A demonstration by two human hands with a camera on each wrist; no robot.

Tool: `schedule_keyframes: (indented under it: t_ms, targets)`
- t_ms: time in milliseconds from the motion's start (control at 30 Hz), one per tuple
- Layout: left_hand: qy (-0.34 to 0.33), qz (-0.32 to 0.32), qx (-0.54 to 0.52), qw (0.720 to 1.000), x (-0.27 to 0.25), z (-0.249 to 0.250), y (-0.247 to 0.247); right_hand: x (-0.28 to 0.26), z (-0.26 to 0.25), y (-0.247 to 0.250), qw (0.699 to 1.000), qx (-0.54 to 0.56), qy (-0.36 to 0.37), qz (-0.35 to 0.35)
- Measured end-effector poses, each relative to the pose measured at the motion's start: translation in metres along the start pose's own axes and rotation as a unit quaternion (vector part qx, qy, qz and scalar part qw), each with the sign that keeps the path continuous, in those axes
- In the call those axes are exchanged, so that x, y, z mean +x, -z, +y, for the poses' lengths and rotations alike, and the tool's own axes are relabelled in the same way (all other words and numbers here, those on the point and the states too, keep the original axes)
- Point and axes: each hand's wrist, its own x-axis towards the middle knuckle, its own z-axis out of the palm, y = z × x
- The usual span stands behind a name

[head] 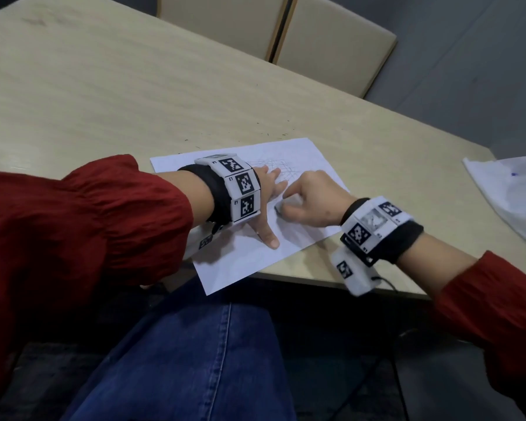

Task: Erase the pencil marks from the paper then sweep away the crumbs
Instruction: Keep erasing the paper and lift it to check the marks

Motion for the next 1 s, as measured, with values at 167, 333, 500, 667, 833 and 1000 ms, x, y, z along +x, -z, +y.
schedule_keyframes:
  t_ms: [167, 333, 500, 667, 833, 1000]
  targets:
    - [0.005, -0.002, -0.002, 1.0, -0.001, -0.001, 0.001, 0.021, 0.03, 0.01, 0.995, -0.032, -0.083, 0.044]
    - [-0.004, 0.007, -0.002, 1.0, 0.003, -0.002, -0.002, 0.003, 0.005, 0.001, 1.0, 0.017, -0.005, 0.002]
    - [0.002, 0.011, 0.01, 1.0, 0.003, -0.004, -0.002, 0.022, 0.035, 0.01, 0.994, -0.018, -0.096, 0.047]
    - [-0.01, 0.019, 0.016, 1.0, 0.005, -0.003, -0.004, 0.0, -0.005, 0.0, 1.0, 0.007, 0.011, -0.017]
    - [0.006, 0.001, 0.027, 1.0, 0.003, -0.002, 0.0, 0.024, 0.049, 0.014, 0.992, -0.029, -0.113, 0.038]
    - [0.002, 0.009, 0.026, 1.0, 0.005, -0.003, -0.002, 0.007, 0.009, 0.0, 1.0, -0.026, -0.01, 0.0]
